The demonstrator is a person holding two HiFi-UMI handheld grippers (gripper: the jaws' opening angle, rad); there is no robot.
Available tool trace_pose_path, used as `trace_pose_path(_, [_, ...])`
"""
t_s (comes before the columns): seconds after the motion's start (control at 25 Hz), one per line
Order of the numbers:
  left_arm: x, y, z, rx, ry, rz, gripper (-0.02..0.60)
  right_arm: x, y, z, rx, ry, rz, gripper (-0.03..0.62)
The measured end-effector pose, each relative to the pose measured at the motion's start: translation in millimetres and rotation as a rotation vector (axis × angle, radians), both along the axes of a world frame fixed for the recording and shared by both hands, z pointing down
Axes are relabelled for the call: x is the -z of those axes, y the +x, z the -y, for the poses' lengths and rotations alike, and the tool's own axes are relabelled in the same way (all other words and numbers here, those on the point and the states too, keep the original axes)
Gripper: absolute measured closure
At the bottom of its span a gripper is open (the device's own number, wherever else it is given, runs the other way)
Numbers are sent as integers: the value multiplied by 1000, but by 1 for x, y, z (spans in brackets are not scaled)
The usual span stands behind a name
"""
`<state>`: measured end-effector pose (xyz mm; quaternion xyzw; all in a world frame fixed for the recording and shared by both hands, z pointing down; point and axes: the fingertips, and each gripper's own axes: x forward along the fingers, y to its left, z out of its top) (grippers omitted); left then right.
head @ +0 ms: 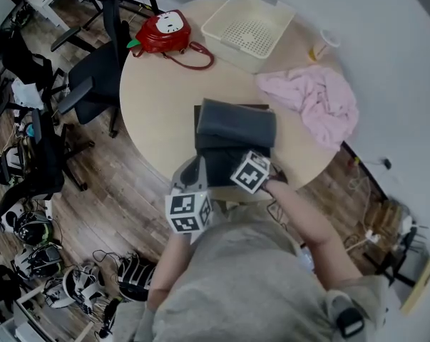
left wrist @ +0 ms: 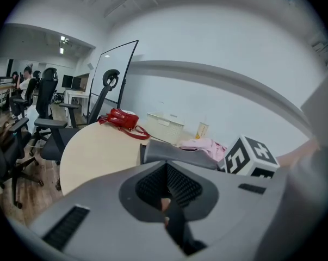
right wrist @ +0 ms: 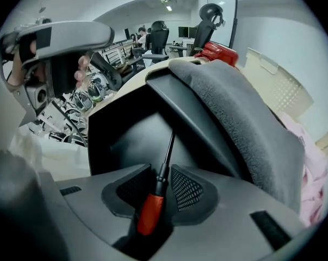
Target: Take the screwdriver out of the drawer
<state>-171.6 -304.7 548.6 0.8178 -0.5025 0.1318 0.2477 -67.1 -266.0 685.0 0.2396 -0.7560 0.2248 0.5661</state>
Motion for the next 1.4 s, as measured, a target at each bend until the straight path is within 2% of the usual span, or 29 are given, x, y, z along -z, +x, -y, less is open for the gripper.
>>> trace_pose_path(0.2, [0,1,3,-12,1,-2,583,-4,-3,0,36,21,-28,487])
trace_pose_path(0.36, [0,4,4,-19,5,-2,583,-8,-3,-5,14,-9,-6,537])
trace_pose_path(0.52, [2,5,3,-21,10,-4,583,-8,0,-9,34,4,-30,540])
trace_pose_path(0.92, [4,10,-6,6,17,-2,583,16,2,-13,39,70,49,540])
trace_pose_path(1.28, [3,22,-26,62,31,-1,583,48,10,-8,-3,233,157,540])
trace_pose_path(1.4, [2,26,-38,60,24,-2,583,65,12,-7,-51,282,199,541])
